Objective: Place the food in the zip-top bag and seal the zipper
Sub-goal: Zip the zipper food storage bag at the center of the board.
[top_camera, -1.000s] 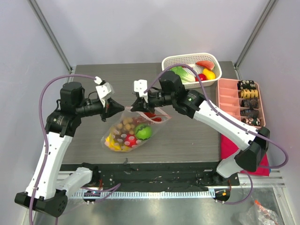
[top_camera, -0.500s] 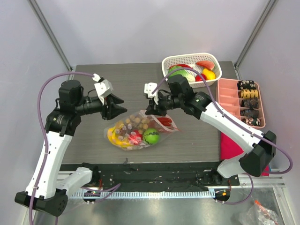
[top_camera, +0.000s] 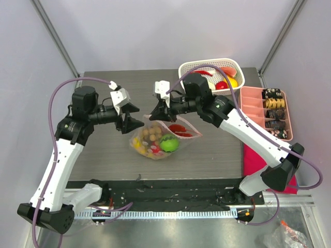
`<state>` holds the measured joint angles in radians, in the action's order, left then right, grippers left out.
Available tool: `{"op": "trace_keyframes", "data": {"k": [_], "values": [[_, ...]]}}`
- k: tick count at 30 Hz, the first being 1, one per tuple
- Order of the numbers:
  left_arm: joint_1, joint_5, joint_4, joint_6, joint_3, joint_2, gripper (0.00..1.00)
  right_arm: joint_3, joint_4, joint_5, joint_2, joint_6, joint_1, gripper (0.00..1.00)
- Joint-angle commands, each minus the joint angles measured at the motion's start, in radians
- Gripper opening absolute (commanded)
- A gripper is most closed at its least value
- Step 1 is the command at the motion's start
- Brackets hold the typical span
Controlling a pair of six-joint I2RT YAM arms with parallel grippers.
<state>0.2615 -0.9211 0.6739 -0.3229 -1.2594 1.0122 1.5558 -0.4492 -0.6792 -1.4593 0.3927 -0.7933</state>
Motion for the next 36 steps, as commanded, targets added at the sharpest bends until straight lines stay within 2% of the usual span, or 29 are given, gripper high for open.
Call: {"op": "trace_keyframes", "data": {"k": [1, 3, 9, 12, 13, 16, 25, 36], "values": [[0.024, -0.027, -0.045, -0.045, -0.015, 0.014, 0.65, 0.073, 0.072, -0.054, -0.015, 0.008, -0.018, 0.01], [0.042, -0.018, -0.043, -0.062, -0.014, 0.025, 0.63, 0.079, 0.064, -0.057, -0.019, 0.029, -0.027, 0.01], [0.094, -0.010, 0.024, -0.120, -0.012, 0.049, 0.50, 0.084, 0.053, -0.040, -0.023, 0.038, -0.038, 0.01], [0.131, 0.048, 0.033, -0.139, 0.005, 0.045, 0.36, 0.079, 0.053, -0.040, -0.019, 0.040, -0.037, 0.01], [0.131, 0.053, 0.035, -0.137, 0.006, 0.045, 0.22, 0.078, 0.053, -0.042, -0.019, 0.038, -0.040, 0.01], [0.133, 0.083, 0.042, -0.120, -0.011, 0.045, 0.00, 0.064, 0.047, -0.034, -0.015, 0.047, -0.040, 0.01], [0.117, 0.179, 0.052, -0.022, -0.020, -0.023, 0.00, -0.062, 0.012, 0.030, 0.045, 0.113, -0.020, 0.01], [0.045, 0.188, 0.016, 0.034, -0.044, -0.034, 0.00, -0.212, -0.118, 0.049, 0.161, 0.169, 0.127, 0.01]]}}
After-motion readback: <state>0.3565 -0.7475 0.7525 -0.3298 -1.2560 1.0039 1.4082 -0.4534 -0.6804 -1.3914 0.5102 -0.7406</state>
